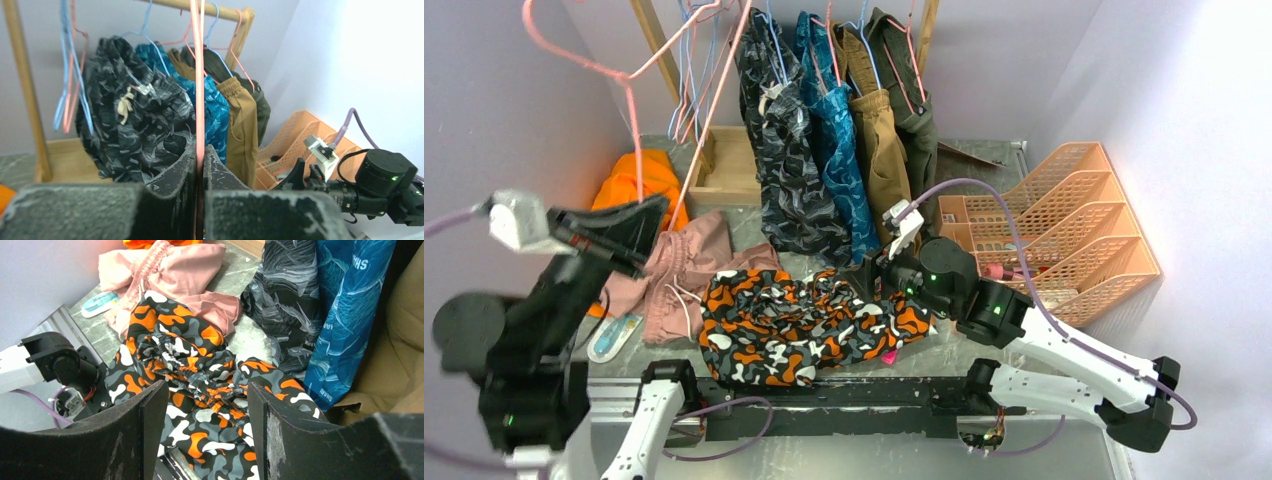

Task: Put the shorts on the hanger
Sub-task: Pick up the hanger from the clothesline, then hang the shorts on the hanger.

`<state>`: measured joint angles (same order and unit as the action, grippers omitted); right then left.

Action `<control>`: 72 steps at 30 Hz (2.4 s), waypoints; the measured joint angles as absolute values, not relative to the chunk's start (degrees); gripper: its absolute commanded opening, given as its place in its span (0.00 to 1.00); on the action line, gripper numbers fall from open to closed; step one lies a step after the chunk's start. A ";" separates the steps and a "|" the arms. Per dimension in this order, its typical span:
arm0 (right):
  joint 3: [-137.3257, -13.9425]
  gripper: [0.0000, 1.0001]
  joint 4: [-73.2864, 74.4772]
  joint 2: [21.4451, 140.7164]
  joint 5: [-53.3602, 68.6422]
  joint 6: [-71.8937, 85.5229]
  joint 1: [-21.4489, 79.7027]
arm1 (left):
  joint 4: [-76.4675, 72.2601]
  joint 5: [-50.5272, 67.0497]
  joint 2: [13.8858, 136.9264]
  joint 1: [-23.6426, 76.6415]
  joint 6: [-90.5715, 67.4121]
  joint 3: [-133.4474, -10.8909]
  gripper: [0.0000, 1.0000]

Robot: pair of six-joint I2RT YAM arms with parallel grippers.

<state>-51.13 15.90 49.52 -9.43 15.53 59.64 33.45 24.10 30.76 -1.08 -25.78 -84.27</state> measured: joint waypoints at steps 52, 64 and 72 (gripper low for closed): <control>-84.97 0.69 7.07 81.38 -26.11 25.80 74.54 | 18.28 33.85 23.18 5.69 -19.62 -45.15 0.07; -91.68 0.66 0.01 86.35 -25.36 25.10 77.69 | 21.04 33.65 16.93 5.74 -18.85 -46.57 0.07; -93.01 0.56 -0.67 88.66 -30.59 24.88 79.11 | 23.29 33.61 15.00 5.76 -18.85 -48.23 0.07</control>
<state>-93.01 -0.67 88.66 -30.59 24.88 79.11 23.29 33.61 15.00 5.76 -18.85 -48.23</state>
